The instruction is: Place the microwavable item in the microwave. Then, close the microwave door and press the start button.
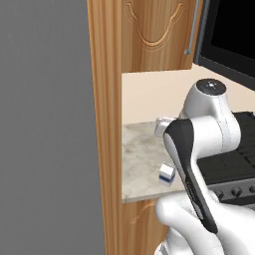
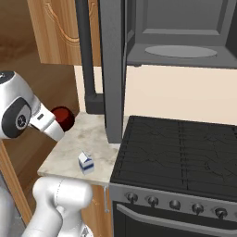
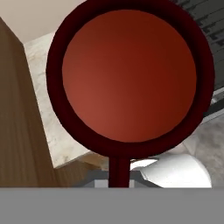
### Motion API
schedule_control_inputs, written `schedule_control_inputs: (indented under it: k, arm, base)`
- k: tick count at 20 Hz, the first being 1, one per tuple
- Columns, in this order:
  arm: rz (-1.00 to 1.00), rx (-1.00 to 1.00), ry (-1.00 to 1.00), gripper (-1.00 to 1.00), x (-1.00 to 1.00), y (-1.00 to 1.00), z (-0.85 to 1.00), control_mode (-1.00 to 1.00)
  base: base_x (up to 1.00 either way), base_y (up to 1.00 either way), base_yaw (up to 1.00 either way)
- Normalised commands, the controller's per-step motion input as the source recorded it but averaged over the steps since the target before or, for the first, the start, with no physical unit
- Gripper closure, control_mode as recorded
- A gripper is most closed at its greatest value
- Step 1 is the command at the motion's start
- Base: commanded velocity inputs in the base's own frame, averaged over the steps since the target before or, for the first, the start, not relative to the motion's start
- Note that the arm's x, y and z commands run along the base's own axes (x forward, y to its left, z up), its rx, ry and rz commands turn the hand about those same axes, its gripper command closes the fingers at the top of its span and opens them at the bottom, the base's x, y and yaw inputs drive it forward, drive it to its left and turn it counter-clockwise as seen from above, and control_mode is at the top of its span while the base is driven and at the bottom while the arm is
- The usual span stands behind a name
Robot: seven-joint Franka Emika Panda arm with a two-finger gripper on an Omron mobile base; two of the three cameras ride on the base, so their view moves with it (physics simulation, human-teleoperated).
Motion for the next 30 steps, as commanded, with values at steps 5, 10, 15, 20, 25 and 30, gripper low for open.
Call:
schedule_control_inputs:
  k: [5,10,15,20,25,30]
  arm:
    - [0.0,0.0,0.07,1.0,-0.45,0.02,0.08,-1.0]
    - [0.0,-0.02,0.0,1.0,0.0,0.14,-0.02,-1.0]
    - [-0.03,0.0,-0.01,1.0,-0.31,-0.02,-0.02,1.0]
    - [0.0,0.0,0.0,1.0,0.0,0.0,0.0,1.0]
    - [0.0,0.0,0.0,1.0,0.0,0.0,0.0,1.0]
    - [0.0,0.0,0.0,1.0,0.0,0.0,0.0,1.0]
  base:
    - [0.0,0.0,0.0]
    - [0.0,0.0,0.0]
    - [-0.4,-0.18,-0.05]
    - [-1.0,-0.96,-0.15]
    - [-0.81,-1.0,-0.11]
    - [-0.08,-0.99,-0.01]
